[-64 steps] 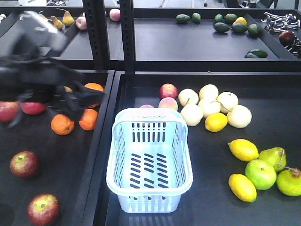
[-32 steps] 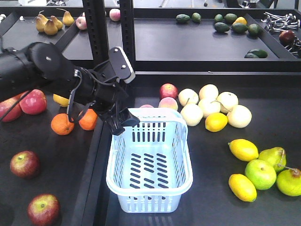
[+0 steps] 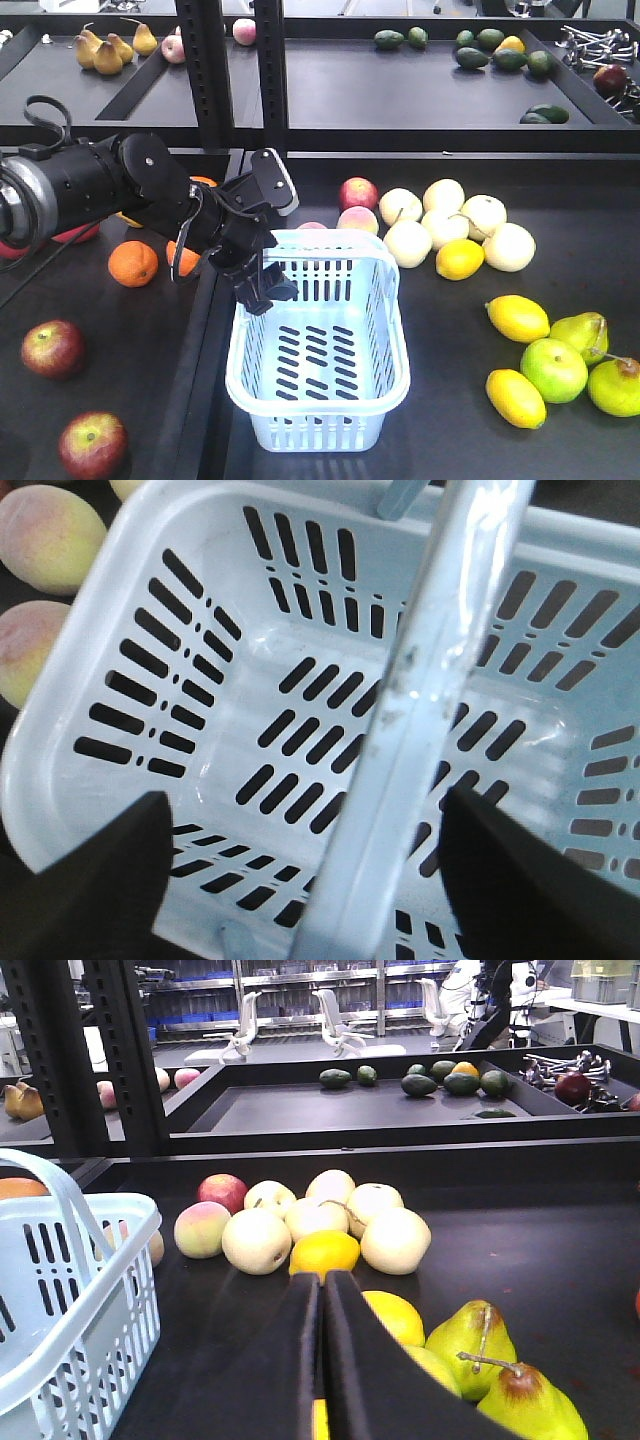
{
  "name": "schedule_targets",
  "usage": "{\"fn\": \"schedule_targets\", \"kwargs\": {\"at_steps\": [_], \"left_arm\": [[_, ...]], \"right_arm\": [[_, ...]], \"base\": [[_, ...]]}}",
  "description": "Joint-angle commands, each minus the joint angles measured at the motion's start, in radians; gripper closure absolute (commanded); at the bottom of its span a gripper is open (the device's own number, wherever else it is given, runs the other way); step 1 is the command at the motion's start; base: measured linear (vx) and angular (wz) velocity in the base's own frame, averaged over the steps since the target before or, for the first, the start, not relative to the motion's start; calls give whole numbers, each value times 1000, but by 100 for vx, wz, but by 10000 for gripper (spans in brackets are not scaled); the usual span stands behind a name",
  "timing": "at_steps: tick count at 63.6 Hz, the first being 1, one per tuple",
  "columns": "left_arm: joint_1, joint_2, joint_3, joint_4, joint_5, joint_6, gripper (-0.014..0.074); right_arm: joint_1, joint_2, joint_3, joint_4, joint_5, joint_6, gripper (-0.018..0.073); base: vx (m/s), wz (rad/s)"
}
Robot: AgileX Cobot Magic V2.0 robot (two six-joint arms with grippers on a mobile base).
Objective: Pick three apples into basket with both arms
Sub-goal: 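Reach the left gripper down to the light-blue basket handle, then close the left gripper on the handle and lift the basket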
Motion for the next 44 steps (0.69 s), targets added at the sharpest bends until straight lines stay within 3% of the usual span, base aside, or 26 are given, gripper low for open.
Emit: {"fn": "schedule_targets", "kwargs": {"at_steps": [1,16,29,44], "left_arm": [[-6,-45,-35,-34,-28,-4,199],[-6,-70,-37,-35,-23,-118,605],[-6,-173,-37,-35,-2,-239,605],[-5,-344,-35,-34,109,-493,605]], "right_arm": [[-6,-12,13,-4,-77,0,561],[-6,-12,13,-4,-77,0,561],[-6,-12,13,-4,-77,0,561],[-6,-12,13,-4,-77,0,561]], "base": [[0,0],[0,0],[0,0],[0,0]]}}
